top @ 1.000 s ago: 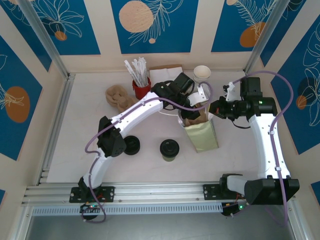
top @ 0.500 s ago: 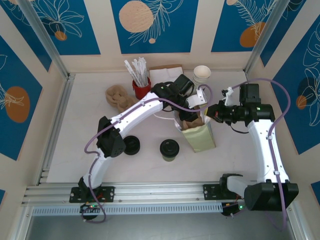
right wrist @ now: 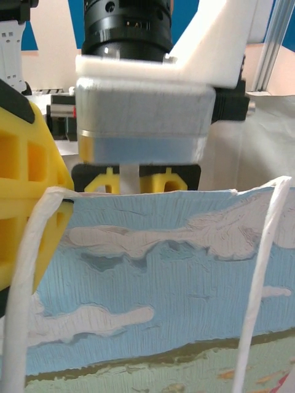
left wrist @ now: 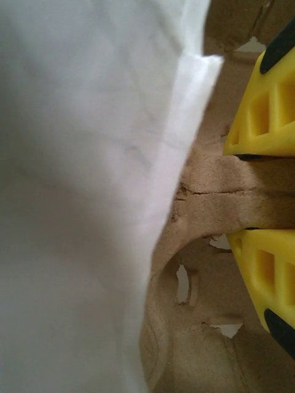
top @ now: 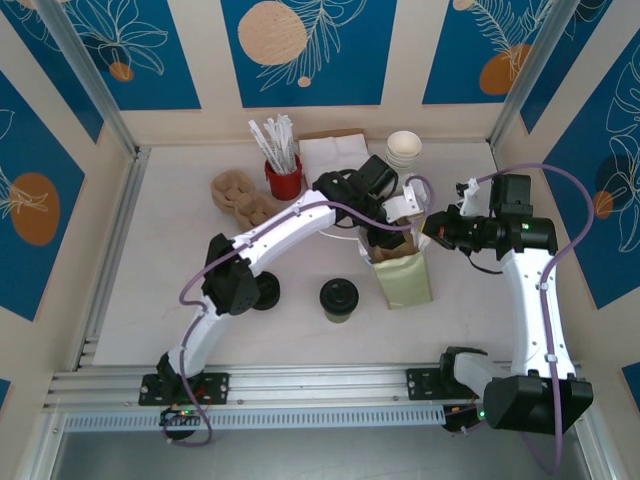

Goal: Pack the takeout coffee

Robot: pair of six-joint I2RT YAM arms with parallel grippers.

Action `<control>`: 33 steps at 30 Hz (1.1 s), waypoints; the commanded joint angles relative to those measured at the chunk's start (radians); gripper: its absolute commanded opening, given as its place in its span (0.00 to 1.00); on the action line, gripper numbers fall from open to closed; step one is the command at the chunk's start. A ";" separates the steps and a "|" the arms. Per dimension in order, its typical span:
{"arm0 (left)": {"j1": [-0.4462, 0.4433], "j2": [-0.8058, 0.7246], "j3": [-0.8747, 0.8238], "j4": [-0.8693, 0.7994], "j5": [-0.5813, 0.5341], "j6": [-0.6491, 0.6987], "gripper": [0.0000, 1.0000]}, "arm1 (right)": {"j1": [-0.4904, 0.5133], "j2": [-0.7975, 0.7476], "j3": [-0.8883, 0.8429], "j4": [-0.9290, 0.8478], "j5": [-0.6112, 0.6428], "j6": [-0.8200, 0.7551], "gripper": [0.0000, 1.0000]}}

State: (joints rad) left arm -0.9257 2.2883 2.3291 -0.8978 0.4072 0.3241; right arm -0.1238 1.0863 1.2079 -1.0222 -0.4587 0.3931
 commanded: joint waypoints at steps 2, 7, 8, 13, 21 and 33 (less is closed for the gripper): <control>-0.031 0.044 0.059 -0.001 0.034 0.007 0.26 | -0.005 -0.021 -0.021 0.004 -0.018 0.010 0.00; -0.032 0.065 0.064 -0.008 0.032 0.012 0.26 | -0.005 -0.032 -0.032 0.022 -0.042 0.034 0.00; -0.032 0.068 0.064 -0.010 0.030 0.014 0.26 | -0.006 -0.035 -0.031 0.022 -0.039 0.036 0.00; -0.030 0.077 0.062 -0.024 0.016 0.023 0.25 | -0.016 -0.054 -0.017 -0.010 0.026 0.030 0.00; -0.028 0.075 0.059 -0.047 0.000 0.047 0.25 | -0.026 -0.079 0.043 -0.103 0.247 0.055 0.00; -0.041 0.080 0.059 -0.066 0.024 0.061 0.25 | -0.033 -0.069 0.043 -0.078 0.183 0.122 0.00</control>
State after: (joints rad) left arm -0.9543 2.3489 2.3688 -0.9073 0.4099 0.3771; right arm -0.1463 1.0199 1.2373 -1.1217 -0.2218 0.4835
